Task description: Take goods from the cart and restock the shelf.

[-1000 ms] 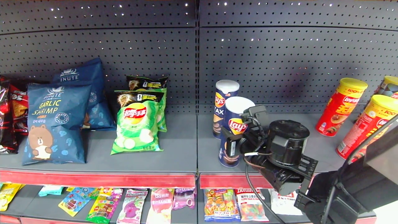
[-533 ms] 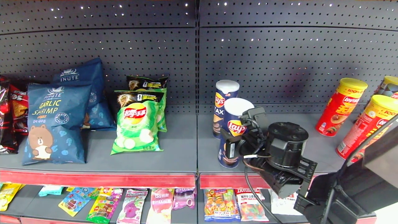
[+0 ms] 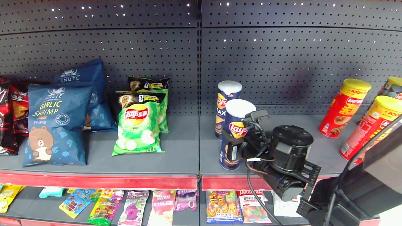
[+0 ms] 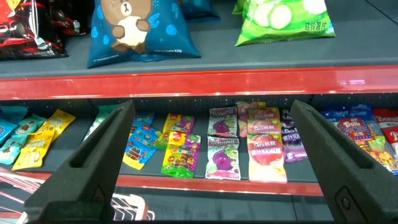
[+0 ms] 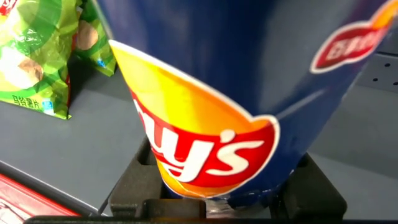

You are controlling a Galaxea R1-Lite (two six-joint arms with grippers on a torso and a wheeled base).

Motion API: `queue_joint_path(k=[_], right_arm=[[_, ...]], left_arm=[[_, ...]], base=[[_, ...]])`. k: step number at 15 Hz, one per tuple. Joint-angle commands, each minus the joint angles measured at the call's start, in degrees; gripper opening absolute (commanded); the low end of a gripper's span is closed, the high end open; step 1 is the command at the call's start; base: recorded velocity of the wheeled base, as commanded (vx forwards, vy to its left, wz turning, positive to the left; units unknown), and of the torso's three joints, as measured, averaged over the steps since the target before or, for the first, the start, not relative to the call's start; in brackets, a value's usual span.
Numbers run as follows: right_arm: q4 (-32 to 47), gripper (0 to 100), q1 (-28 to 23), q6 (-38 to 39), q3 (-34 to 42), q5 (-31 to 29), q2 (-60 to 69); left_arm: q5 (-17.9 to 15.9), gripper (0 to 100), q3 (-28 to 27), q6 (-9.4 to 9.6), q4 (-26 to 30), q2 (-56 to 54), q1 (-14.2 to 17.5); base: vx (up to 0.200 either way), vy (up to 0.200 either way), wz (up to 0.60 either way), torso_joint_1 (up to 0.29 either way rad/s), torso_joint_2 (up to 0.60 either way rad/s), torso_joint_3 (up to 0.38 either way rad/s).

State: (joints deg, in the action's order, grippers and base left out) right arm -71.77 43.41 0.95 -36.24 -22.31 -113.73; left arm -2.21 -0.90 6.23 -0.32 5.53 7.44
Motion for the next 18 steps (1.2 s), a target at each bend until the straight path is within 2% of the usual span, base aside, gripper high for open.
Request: queue_joint_path(k=[1,6,7,15,18], right_arm=[[0.14,0,0.1,0.02,0.21,-0.02,-0.09],[0.05,0,0.1,0.1,0.47,0.07,-0.18],[-0.13,100,0.1,0.02,0.65,0.07,-0.18],[-0.48,100,0.18,-1.13,0.91,-0.54,0.26],[-1.89,100,0.36,-1.65,4.07,-0.63,2.19]], left_arm=[[0.01,100,0.02,0.01,-0.03,0.0,0.03],[0.01,100,0.02,0.01,-0.03,0.0,0.03],[0.01,100,0.02,0.01,-0.03,0.0,0.03],[0.01,100,0.02,0.01,-0.03,0.0,0.03],[0.01,100,0.02,0.01,-0.03,0.0,0.03]], base=[[0.0,0.0,0.0,0.0,0.0,0.0],[0.0,0.0,0.0,0.0,0.0,0.0],[0.0,0.0,0.0,0.0,0.0,0.0],[0.0,0.0,0.0,0.0,0.0,0.0],[0.0,0.0,0.0,0.0,0.0,0.0]])
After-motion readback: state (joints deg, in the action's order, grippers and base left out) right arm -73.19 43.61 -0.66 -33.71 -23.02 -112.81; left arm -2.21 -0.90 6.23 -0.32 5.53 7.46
